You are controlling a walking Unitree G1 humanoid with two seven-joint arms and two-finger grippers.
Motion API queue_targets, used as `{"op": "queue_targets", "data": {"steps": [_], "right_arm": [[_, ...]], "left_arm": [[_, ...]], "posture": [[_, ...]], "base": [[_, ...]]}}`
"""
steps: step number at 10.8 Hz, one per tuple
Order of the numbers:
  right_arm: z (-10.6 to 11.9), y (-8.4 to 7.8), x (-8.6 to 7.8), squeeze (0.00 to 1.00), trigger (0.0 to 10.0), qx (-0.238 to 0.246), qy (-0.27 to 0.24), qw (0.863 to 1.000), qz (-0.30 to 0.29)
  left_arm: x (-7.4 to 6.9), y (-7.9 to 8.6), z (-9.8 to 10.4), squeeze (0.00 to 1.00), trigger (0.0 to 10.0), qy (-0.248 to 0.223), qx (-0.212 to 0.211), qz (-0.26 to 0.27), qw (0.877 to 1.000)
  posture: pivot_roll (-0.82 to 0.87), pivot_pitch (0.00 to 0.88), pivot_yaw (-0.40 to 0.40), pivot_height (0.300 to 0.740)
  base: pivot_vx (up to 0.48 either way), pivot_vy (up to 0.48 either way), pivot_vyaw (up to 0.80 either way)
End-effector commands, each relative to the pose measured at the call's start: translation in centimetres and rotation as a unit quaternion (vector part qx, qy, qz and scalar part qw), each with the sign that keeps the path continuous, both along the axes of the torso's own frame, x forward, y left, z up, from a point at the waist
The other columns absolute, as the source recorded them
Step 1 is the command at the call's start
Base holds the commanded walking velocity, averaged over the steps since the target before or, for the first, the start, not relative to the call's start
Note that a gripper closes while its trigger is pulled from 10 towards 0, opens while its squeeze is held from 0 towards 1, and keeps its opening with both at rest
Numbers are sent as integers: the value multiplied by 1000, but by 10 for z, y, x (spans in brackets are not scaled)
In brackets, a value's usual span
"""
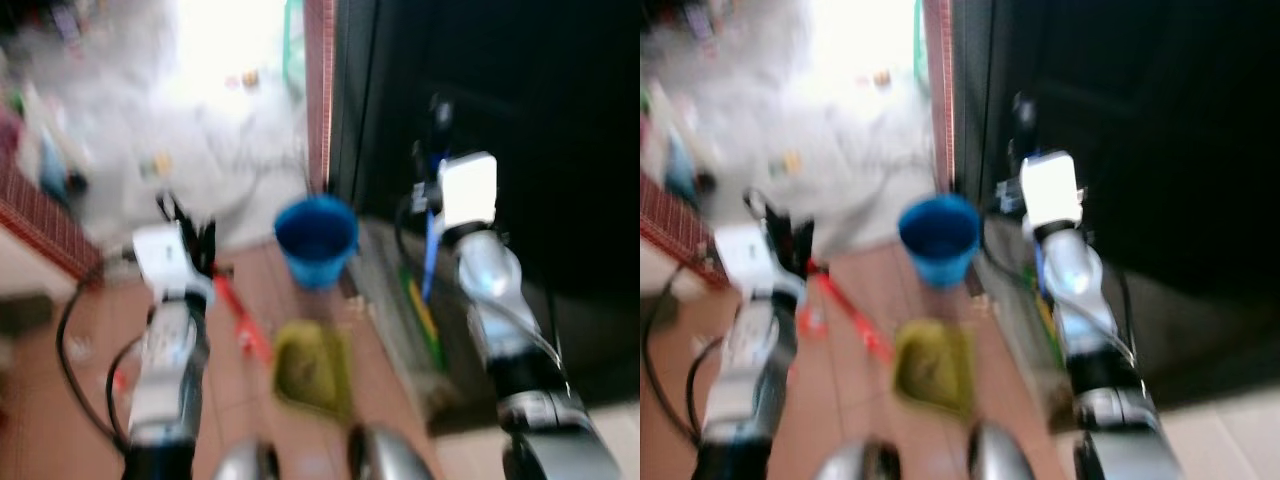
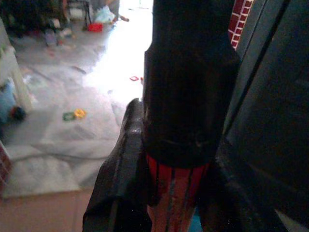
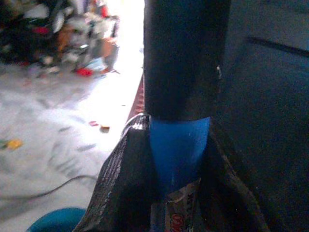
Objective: Sweep floor
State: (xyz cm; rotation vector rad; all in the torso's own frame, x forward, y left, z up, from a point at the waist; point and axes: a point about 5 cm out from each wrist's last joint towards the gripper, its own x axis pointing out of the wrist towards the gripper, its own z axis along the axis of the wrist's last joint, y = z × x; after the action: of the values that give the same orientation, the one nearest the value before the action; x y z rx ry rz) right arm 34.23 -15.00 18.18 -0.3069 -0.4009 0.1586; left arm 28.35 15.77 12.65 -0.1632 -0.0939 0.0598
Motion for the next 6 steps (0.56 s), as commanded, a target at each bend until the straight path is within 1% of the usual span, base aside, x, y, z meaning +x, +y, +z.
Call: {"op": "queue_targets", "data": {"steps": [1,2,3,4,5,6], "right_arm": [[7,11,0,0,10000,15,-19,999,22],[1,11,2,0,10000,43,2,999,25],[-5,12,4,0,10000,82,26,996,29],[-10,17,6,0,10000,136,54,988,48],[-13,21,7,0,10000,173,73,980,61],[-16,26,8,0,10000,239,106,961,87]], "left_arm": [[-3,8,6,0,10000,-17,6,14,1000],[-3,8,6,0,10000,-17,8,15,1000],[-3,8,7,0,10000,-17,9,16,1000],[-2,9,7,0,10000,-17,11,17,1000],[-2,9,8,0,10000,-17,12,18,1000],[-2,11,9,0,10000,-19,12,21,1000]], "posture": [[-29,139,38,740],[-27,137,38,740],[-27,137,38,740],[-18,132,39,740],[-18,131,39,740],[-22,132,40,740]], "base": [[0,0,0],[0,0,0],[0,0,0],[0,0,0],[0,0,0],[0,0,0]]}}
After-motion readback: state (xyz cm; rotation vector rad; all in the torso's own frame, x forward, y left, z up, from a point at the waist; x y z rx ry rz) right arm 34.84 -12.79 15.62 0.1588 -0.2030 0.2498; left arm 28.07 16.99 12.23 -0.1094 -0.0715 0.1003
